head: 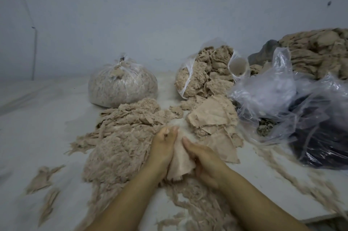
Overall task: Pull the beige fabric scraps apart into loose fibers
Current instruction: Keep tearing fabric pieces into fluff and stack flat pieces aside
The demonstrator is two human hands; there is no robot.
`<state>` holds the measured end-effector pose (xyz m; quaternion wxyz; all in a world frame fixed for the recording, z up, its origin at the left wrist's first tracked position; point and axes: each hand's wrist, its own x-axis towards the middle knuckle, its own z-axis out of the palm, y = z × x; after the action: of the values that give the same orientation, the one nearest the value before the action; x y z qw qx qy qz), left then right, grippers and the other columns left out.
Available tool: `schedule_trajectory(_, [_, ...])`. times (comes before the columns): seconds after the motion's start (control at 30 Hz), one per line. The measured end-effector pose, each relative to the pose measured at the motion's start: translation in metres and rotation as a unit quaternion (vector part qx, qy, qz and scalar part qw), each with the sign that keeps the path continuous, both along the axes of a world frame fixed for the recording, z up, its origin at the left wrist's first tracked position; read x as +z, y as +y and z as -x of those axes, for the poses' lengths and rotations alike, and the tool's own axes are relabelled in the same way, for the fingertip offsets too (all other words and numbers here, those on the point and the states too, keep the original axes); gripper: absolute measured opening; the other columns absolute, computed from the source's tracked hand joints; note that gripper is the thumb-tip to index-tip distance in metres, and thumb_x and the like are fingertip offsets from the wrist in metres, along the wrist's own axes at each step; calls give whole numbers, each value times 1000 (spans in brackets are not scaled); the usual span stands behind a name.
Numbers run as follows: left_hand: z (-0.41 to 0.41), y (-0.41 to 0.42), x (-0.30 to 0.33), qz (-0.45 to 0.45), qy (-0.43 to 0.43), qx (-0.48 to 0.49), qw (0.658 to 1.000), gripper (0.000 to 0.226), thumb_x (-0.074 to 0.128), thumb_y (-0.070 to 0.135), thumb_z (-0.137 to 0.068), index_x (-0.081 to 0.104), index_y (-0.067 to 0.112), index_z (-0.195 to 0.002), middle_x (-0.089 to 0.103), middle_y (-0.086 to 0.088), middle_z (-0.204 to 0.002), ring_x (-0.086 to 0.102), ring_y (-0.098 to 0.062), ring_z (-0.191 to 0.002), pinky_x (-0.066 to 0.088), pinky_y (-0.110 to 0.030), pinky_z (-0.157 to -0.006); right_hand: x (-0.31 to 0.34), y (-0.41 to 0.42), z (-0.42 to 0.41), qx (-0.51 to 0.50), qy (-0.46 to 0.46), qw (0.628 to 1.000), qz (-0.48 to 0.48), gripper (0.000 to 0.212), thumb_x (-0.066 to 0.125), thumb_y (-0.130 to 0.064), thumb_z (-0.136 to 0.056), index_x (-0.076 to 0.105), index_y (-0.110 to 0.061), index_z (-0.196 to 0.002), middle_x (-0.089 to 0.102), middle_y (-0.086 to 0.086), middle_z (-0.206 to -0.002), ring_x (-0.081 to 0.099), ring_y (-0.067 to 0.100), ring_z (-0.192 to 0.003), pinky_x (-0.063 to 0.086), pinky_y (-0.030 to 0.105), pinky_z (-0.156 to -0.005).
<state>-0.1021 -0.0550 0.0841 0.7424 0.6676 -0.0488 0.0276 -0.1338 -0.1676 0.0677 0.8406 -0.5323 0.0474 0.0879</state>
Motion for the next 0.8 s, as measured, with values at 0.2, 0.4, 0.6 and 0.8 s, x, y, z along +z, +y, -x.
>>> schedule_trajectory(0.2, [-3, 2, -7, 69, 89, 23, 993, 50, 41, 50, -96, 72, 13, -81, 73, -10, -77, 68, -29, -72, 53, -38, -66, -2, -2, -8, -201, -22, 976, -81, 25, 66, -13, -87, 64, 0, -109, 73, 15, -97, 71, 24, -86, 58, 33, -68])
schedule_trajectory(0.4, [-5, -2, -5, -8, 31, -18, 999, 28, 66, 32, -85, 68, 4, -84, 72, -14, -83, 67, -31, -78, 54, -32, -69, -1, -2, -16, -267, -106, 951, 117, 33, 68, -22, -87, 63, 9, -94, 66, 24, -76, 60, 24, -67, 48, 30, -60])
schedule_trajectory(0.6, [-16, 16, -15, -237, -119, 104, 959, 37, 47, 26, -98, 48, 22, -61, 50, 8, -59, 45, -7, -56, 32, -13, -48, -2, -33, -31, -343, -107, 917, 171, 32, 66, -30, -88, 57, -8, -67, 53, 12, -64, 48, 21, -61, 41, 34, -59])
schedule_trajectory(0.8, [-34, 70, -16, -432, -161, 98, 882, 25, 52, 33, -95, 47, 26, -71, 51, 6, -68, 48, -13, -64, 33, -28, -55, -7, -83, -41, -264, -43, 762, 589, 30, 58, -34, -92, 58, -12, -113, 58, 10, -106, 54, 29, -103, 41, 34, -79])
